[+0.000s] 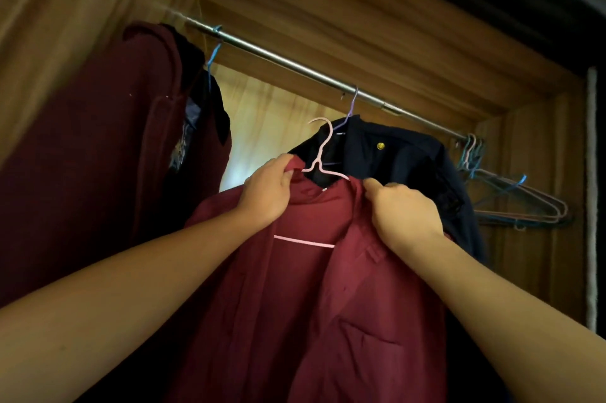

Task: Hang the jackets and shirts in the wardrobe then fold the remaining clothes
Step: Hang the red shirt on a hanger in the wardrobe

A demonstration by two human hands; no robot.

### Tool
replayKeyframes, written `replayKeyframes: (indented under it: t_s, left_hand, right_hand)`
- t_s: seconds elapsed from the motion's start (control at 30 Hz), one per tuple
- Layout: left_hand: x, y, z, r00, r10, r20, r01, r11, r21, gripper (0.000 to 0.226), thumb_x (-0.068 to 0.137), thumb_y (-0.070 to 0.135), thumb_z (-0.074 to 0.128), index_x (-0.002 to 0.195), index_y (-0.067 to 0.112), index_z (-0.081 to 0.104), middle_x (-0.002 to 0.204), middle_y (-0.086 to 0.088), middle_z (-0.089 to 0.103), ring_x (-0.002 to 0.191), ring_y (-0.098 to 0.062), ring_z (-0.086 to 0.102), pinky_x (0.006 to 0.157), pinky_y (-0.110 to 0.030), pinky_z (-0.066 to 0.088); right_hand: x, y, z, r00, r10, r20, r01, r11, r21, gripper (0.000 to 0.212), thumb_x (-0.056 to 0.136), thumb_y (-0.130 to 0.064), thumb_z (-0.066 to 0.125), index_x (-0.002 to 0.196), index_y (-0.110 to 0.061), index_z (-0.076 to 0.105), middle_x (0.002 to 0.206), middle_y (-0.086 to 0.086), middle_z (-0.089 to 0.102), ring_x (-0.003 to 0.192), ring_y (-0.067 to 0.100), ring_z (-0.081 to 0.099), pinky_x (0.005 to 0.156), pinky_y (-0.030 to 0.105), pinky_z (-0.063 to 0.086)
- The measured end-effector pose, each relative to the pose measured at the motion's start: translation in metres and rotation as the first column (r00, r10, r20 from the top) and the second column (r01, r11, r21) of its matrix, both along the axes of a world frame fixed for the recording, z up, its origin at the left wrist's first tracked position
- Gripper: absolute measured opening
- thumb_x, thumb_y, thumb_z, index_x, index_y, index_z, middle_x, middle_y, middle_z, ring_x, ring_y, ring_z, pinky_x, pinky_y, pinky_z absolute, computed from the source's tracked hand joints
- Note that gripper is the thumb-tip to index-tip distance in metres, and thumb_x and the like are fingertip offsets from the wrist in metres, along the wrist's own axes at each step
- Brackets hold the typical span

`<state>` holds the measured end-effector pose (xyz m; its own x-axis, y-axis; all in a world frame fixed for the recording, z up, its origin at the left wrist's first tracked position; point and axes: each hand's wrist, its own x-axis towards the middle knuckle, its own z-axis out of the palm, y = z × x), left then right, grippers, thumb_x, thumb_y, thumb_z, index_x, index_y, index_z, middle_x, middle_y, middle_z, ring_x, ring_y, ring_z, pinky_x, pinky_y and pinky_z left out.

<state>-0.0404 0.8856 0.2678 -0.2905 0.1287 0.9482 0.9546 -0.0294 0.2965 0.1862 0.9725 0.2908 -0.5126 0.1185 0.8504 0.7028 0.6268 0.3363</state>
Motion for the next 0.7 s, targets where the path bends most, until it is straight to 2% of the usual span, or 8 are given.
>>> replayKeyframes:
  t_s: [0.13,0.23,0.33,0.43,0.5,0.6,0.63,0.7]
  left_hand:
    - [-0.017,-0.004,0.008,0.963,0.167,0.213,-0.154,0.985,-0.08,0.034,0.1,0.031,0.054,0.132,0.021,0.054,0.126,-0.013,0.053,0.119,-0.036,0.053,0.1,-0.049,0.046]
    - [-0.026,-0.008,0.02,0.948,0.139,0.285,-0.122,0.989,-0.078,0.025,0.101,0.024,0.052,0.121,0.012,0.059,0.117,-0.017,0.065,0.111,-0.039,0.06,0.091,-0.038,0.047]
    - [-0.026,-0.016,0.053,0.922,-0.01,0.388,-0.003,0.999,0.034,0.019,0.101,0.02,0.048,0.111,0.01,0.062,0.112,-0.016,0.067,0.107,-0.036,0.061,0.085,-0.034,0.045]
    - [-0.007,-0.018,0.089,0.895,-0.284,0.344,0.229,0.954,0.192,0.015,0.1,0.017,0.048,0.094,0.016,0.063,0.095,-0.009,0.067,0.09,-0.027,0.065,0.074,-0.03,0.049]
    - [0.011,-0.01,0.091,0.896,-0.345,0.28,0.324,0.938,0.121,0.016,0.099,0.015,0.053,0.085,0.023,0.058,0.082,-0.003,0.063,0.074,-0.019,0.058,0.064,-0.029,0.044]
    - [0.022,0.011,0.066,0.931,-0.269,0.246,0.285,0.958,-0.028,0.007,0.096,0.019,0.061,0.094,0.023,0.057,0.086,0.002,0.062,0.08,-0.016,0.058,0.072,-0.029,0.046]
    - [0.022,0.016,0.057,0.924,-0.292,0.248,0.314,0.948,-0.053,0.011,0.096,0.026,0.065,0.103,0.022,0.058,0.092,0.003,0.063,0.084,-0.013,0.061,0.078,-0.027,0.048]
    - [0.023,0.02,0.046,0.879,-0.395,0.268,0.434,0.895,-0.105,0.045,0.09,0.045,0.07,0.126,0.022,0.055,0.11,0.007,0.064,0.098,-0.007,0.063,0.091,-0.023,0.05]
  right_hand:
    - [-0.006,0.007,0.029,0.995,0.056,-0.083,-0.053,0.998,0.036,0.029,0.1,-0.014,0.043,0.127,-0.02,0.051,0.094,0.01,0.057,0.083,0.04,0.063,0.059,0.037,0.04]
    - [-0.01,0.01,0.043,0.994,0.061,-0.094,-0.05,0.992,0.113,0.033,0.097,-0.013,0.043,0.129,-0.019,0.05,0.098,0.011,0.057,0.085,0.04,0.063,0.059,0.037,0.039]
    - [-0.019,0.008,0.045,0.998,0.018,-0.059,-0.005,0.976,0.217,0.04,0.097,-0.012,0.044,0.136,-0.018,0.047,0.107,0.012,0.06,0.089,0.039,0.065,0.058,0.036,0.037]
    - [-0.035,0.006,0.044,1.0,-0.009,0.008,0.007,0.966,0.26,0.039,0.1,-0.011,0.044,0.138,-0.015,0.046,0.108,0.012,0.06,0.09,0.038,0.066,0.059,0.037,0.038]
    - [-0.045,0.006,0.053,1.0,0.012,-0.003,-0.011,0.981,0.196,0.032,0.099,-0.01,0.045,0.13,-0.013,0.054,0.106,0.012,0.062,0.092,0.037,0.065,0.062,0.037,0.039]
    - [-0.056,0.008,0.077,0.992,0.093,-0.09,-0.091,0.995,0.026,0.023,0.097,-0.009,0.049,0.117,-0.009,0.061,0.104,0.014,0.064,0.082,0.035,0.058,0.063,0.036,0.04]
    - [-0.059,0.006,0.085,0.98,0.146,-0.133,-0.153,0.987,-0.041,0.021,0.097,-0.012,0.051,0.114,-0.008,0.061,0.102,0.014,0.063,0.082,0.036,0.057,0.064,0.036,0.041]
    - [-0.067,0.005,0.097,0.946,0.238,-0.221,-0.278,0.944,-0.176,0.02,0.096,-0.02,0.054,0.109,-0.007,0.061,0.094,0.013,0.057,0.085,0.036,0.056,0.067,0.036,0.042]
